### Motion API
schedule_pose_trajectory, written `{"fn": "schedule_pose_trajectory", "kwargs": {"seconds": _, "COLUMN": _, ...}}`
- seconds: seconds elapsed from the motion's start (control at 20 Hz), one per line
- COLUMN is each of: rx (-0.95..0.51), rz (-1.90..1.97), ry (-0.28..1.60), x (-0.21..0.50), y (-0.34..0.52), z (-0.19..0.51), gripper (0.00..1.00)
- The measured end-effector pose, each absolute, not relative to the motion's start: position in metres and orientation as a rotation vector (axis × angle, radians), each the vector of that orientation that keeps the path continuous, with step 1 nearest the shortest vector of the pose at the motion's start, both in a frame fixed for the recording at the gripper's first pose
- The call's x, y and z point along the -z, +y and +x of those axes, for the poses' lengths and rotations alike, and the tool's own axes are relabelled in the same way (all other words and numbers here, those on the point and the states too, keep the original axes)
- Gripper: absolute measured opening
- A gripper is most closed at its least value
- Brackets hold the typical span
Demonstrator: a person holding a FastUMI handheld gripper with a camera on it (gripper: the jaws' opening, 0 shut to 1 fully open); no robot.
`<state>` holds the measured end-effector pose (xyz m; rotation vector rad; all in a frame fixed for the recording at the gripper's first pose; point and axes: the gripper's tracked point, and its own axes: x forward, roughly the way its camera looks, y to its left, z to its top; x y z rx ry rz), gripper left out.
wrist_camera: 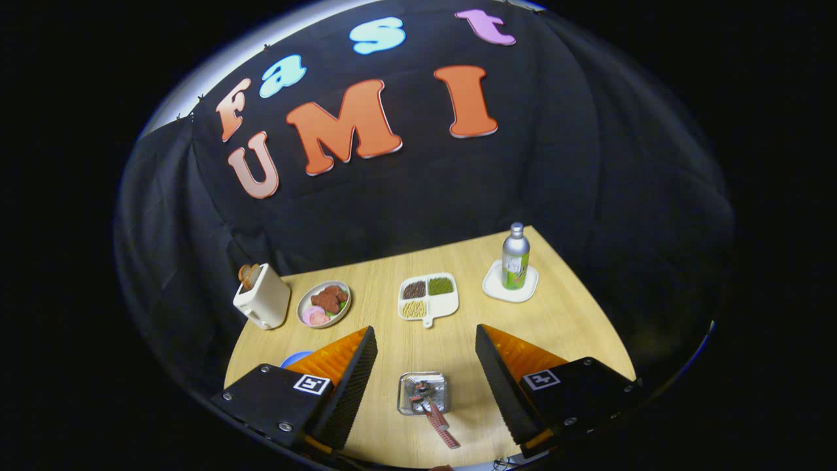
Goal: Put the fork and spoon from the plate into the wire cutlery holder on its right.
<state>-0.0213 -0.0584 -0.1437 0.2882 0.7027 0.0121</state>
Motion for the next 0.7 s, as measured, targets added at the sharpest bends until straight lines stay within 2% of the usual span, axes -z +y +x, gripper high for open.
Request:
{"fn": "schedule_pose_trajectory", "kwargs": {"seconds": 0.25, "rx": 0.016, "rz": 0.186, "ry": 0.389, "x": 0.101, "y": -0.079, "z": -0.019, "gripper": 0.91}}
{"fn": "schedule_pose_trajectory", "kwargs": {"seconds": 0.5, "rx": 0.065, "rz": 0.172, "ry": 0.223, "x": 0.079, "y": -0.101, "z": -0.019, "gripper": 0.93}}
{"fn": "schedule_pose_trajectory", "kwargs": {"seconds": 0.7, "rx": 0.045, "rz": 0.133, "ry": 0.108, "x": 0.056, "y": -0.101, "z": -0.018, "gripper": 0.94}}
